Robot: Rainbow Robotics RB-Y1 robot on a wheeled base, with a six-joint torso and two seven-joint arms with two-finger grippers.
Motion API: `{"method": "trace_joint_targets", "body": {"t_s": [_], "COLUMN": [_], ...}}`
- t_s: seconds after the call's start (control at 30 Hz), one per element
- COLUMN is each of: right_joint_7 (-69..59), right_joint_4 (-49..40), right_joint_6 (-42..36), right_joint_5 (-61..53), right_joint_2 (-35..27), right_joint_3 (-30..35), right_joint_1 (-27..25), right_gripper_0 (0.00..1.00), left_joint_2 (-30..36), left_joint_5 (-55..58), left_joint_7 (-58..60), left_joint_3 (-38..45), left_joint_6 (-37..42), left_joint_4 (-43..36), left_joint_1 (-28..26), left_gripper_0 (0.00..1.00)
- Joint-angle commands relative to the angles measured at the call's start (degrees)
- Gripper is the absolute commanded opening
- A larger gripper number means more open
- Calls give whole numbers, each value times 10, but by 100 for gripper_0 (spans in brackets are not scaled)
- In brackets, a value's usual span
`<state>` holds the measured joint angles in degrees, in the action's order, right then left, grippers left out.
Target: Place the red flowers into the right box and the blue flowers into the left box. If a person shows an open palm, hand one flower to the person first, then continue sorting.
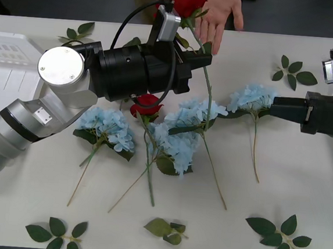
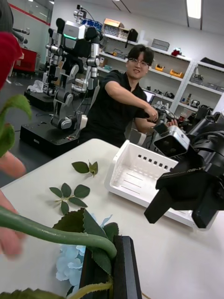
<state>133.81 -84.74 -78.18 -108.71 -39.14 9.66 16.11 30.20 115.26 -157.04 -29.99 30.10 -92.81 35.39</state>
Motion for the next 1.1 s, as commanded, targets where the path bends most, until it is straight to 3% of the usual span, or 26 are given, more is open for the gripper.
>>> {"method": "trace_joint_targets", "body": {"t_s": [0.03, 0.27, 0.47, 0.8, 1.1], "right_joint_7": [61, 167, 184, 182, 148], "right_joint_4": [-9, -9, -31, -53, -63], "right_joint_6": [37, 145, 202, 244, 242], "right_joint_5": [-56, -126, -170, -145, -95], "right_joint_2": [-23, -18, 13, 71, 19], "right_joint_3": [-64, -187, -255, -257, -216], "right_joint_1": [-9, 2, 23, 18, -20], "right_gripper_0": [84, 85, 85, 85, 85], "left_joint_2": [-24, -26, -25, -22, -21], "left_joint_5": [2, 2, 2, 4, 3], "left_joint_7": [20, 20, 20, 20, 20], "left_joint_3": [-8, -11, -11, -11, -11], "left_joint_6": [1, 1, 1, 1, 1], "left_joint_4": [-18, -18, -18, -18, -18], "left_joint_1": [8, 8, 8, 8, 7], "left_gripper_0": [0, 0, 0, 0, 0]}}
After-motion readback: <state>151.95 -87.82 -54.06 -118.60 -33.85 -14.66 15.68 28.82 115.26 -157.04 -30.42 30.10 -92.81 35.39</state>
